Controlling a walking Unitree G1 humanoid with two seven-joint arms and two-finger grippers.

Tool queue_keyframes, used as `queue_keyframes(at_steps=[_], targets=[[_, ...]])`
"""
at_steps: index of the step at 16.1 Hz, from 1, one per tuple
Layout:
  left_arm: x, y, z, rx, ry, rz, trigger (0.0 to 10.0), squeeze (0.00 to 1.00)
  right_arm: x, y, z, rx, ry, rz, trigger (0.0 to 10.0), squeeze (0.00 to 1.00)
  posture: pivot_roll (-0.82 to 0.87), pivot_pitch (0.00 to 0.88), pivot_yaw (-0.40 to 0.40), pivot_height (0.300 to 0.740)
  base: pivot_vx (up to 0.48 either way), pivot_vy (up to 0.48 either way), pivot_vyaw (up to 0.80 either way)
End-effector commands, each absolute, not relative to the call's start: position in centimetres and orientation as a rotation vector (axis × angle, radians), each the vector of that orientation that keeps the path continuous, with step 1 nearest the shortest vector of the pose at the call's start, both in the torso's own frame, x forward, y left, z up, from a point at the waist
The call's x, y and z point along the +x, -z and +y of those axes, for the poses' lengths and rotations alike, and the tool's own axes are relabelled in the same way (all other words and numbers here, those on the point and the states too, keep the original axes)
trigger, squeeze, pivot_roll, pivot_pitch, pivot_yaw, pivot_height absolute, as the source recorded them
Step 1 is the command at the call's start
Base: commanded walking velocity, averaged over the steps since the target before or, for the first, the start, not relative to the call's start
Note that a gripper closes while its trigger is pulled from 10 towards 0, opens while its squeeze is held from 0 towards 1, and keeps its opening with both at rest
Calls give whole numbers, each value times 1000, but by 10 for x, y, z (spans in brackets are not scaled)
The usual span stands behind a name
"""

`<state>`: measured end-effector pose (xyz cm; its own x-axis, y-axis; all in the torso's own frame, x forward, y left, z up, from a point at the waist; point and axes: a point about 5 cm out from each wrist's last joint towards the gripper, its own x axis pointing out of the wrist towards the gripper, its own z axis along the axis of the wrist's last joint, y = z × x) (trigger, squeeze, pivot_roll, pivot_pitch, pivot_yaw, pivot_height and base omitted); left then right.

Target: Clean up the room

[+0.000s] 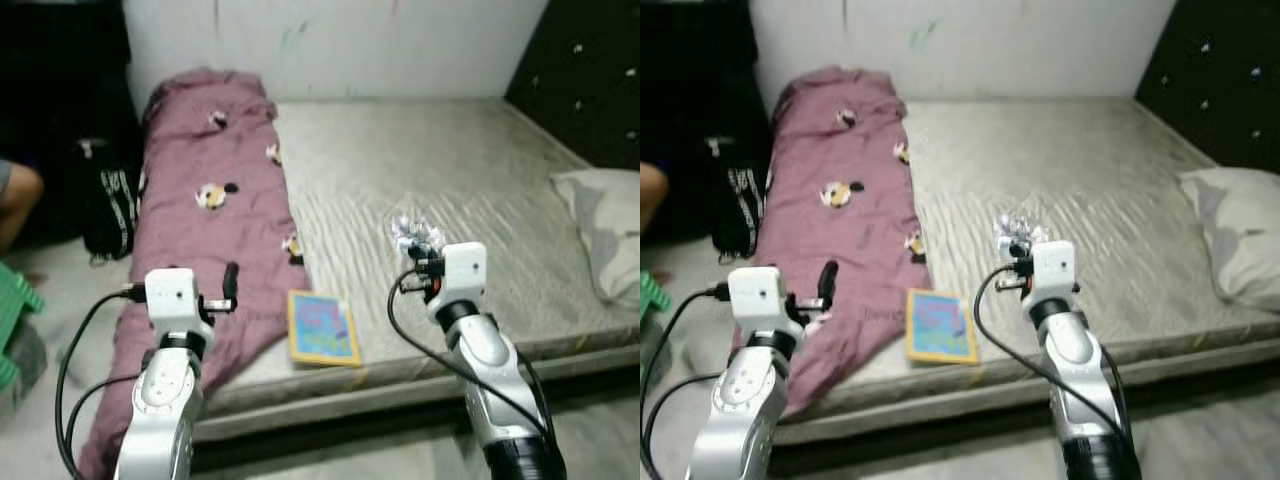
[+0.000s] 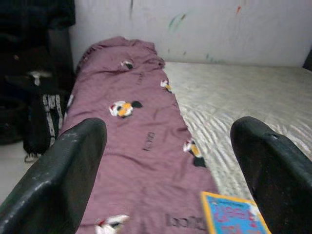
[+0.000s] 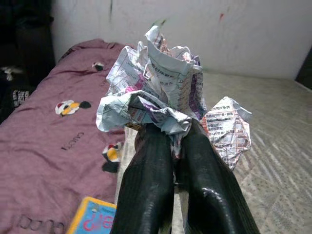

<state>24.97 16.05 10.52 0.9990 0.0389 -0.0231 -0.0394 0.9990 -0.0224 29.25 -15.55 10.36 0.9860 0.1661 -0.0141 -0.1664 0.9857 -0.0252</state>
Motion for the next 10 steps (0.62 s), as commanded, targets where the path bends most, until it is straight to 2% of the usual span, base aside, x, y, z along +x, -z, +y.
queue_keyframes(at_steps=[1, 4, 6, 10], targets=[[248, -107, 167, 1, -64, 9, 10000, 0, 295, -111, -150, -15, -185, -22, 10000, 0, -25, 0, -46, 740, 0, 0, 0], [250, -106, 157, 58, 3, 5, 10000, 0, 294, -111, -150, -13, -150, -36, 10000, 0, -47, 0, 1, 740, 0, 0, 0], [252, -103, 156, 38, 24, 26, 10000, 0, 294, -110, -152, -17, -127, -39, 10000, 0, -49, 0, 13, 740, 0, 0, 0], [251, -115, 161, 93, 7, -42, 10000, 0, 297, -122, -144, -98, -157, -117, 10000, 0, -51, 0, 18, 740, 0, 0, 0]])
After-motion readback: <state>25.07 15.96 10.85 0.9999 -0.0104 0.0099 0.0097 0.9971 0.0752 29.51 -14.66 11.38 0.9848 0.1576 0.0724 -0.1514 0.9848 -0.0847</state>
